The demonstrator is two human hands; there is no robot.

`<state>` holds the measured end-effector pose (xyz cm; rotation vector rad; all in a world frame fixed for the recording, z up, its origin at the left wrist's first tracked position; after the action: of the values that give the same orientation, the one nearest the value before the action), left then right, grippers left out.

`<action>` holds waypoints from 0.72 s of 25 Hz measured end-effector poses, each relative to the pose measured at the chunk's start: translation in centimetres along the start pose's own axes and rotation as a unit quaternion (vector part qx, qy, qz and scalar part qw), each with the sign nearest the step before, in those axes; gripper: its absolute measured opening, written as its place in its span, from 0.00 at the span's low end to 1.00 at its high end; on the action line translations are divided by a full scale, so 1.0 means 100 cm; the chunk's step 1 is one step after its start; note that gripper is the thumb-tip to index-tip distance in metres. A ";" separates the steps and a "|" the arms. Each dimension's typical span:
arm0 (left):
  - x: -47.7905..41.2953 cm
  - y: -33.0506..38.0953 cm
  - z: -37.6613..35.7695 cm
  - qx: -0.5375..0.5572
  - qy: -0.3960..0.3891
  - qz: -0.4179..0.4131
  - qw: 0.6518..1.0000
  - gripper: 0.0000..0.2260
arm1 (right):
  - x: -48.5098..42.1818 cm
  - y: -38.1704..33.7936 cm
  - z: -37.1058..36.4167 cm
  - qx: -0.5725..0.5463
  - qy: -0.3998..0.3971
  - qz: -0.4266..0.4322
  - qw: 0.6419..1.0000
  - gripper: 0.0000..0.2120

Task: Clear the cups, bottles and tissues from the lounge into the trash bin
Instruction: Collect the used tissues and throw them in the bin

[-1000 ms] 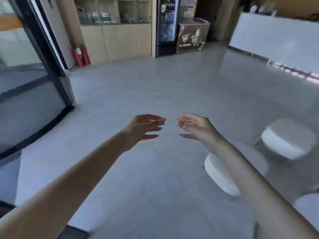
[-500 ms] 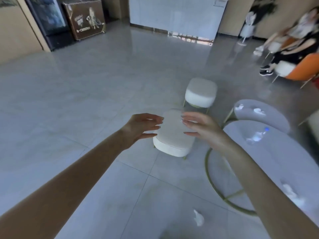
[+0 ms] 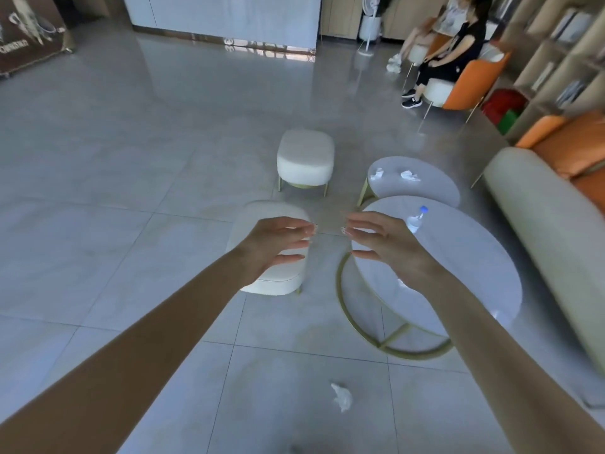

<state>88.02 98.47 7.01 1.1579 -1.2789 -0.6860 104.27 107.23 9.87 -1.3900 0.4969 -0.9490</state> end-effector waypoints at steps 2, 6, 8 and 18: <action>-0.015 -0.004 -0.017 -0.009 -0.019 0.013 1.000 0.13 | -0.002 0.009 0.015 -0.008 0.014 -0.011 1.000 0.18; -0.047 0.005 -0.042 -0.025 -0.052 0.018 0.998 0.12 | -0.006 0.021 0.046 -0.025 0.054 -0.031 0.998 0.18; -0.064 0.011 -0.057 -0.037 -0.073 0.019 0.996 0.12 | -0.010 0.024 0.060 -0.027 0.072 -0.036 0.996 0.19; -0.124 0.052 -0.136 -0.094 -0.203 -0.001 0.975 0.13 | -0.009 0.010 0.135 -0.048 0.195 -0.027 0.979 0.16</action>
<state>97.30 115.06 8.75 0.8901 -1.5128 -1.0610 114.66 115.93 10.93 -1.3095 0.8110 -1.2657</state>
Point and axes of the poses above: each hand's wrist, its own x-axis away from the middle knuckle, its own z-axis out of the back of the hand, y = z × x, the point moved 10 cm from there along -x, towards the middle knuckle, and after that the axes turned 1 degree about -y, right-handed, at the moved point
